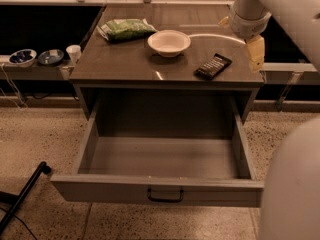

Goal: Place rxbar chocolate into top drawer

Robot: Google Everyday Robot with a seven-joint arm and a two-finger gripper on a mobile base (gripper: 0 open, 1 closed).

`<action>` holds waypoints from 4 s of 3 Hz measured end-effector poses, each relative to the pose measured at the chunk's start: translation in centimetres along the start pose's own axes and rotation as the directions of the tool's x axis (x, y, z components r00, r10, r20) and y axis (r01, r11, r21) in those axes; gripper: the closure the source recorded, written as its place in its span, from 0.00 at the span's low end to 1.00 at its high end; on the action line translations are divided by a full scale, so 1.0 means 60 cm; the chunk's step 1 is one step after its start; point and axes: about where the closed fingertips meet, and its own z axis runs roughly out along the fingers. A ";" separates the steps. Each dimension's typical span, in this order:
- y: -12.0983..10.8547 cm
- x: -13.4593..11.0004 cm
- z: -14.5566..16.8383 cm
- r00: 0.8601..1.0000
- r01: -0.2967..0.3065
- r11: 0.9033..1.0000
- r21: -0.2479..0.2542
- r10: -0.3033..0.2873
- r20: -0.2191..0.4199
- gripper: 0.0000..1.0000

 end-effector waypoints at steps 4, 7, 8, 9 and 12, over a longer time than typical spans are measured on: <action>-0.007 -0.064 0.128 0.948 0.313 0.943 -0.110 -0.303 0.098 0.61; -0.002 -0.089 0.096 0.933 0.348 0.933 -0.094 -0.334 0.134 1.00; -0.001 -0.090 0.089 0.935 0.341 0.936 -0.092 -0.327 0.135 1.00; 0.036 -0.120 0.068 0.956 0.267 0.961 -0.072 -0.254 0.149 1.00; 0.086 -0.151 -0.043 0.990 0.048 0.992 0.120 -0.063 0.123 1.00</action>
Offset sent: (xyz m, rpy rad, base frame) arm 0.0351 0.0329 -0.1031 -0.1234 0.2564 0.3542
